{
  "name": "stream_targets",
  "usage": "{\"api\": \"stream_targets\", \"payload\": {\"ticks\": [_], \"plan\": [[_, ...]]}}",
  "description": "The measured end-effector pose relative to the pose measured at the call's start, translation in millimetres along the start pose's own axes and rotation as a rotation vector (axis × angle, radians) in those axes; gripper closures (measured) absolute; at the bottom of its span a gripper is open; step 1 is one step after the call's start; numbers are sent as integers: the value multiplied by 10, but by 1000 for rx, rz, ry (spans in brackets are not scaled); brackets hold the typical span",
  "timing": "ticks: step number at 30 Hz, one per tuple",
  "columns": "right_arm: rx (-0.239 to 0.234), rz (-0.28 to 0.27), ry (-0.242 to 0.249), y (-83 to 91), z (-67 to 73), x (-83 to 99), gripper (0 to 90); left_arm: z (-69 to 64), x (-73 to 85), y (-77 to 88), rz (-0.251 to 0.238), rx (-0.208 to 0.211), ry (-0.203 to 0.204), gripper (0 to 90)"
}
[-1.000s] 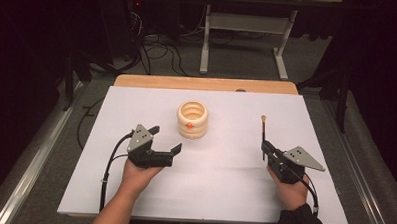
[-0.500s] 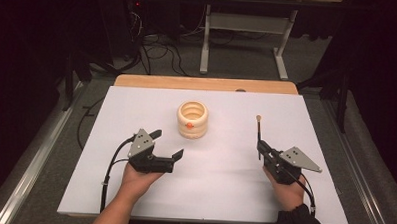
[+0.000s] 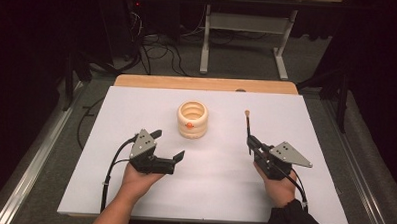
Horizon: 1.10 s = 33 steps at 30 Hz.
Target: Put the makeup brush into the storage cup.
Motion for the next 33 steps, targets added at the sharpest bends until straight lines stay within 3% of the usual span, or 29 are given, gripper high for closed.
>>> {"api": "stream_targets", "payload": {"ticks": [17, 33], "plan": [[-46, -20, 13, -214, 260, -92, 862, -30, -18, 7, -3, 6, -7, 1], [-82, 1, 12, -294, 453, 1, 862, -55, -27, 7, -8, 21, 10, 1]]}}
Point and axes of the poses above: each handheld gripper's, and its own axes: y roughly backward along the jaws, x roughly out of its underside, z roughly to its left, the point moved 9 cm from there along -y, roughly forward along the jaws, and after that the axes turned 8 degrees about -z, right-handed, at the moved point
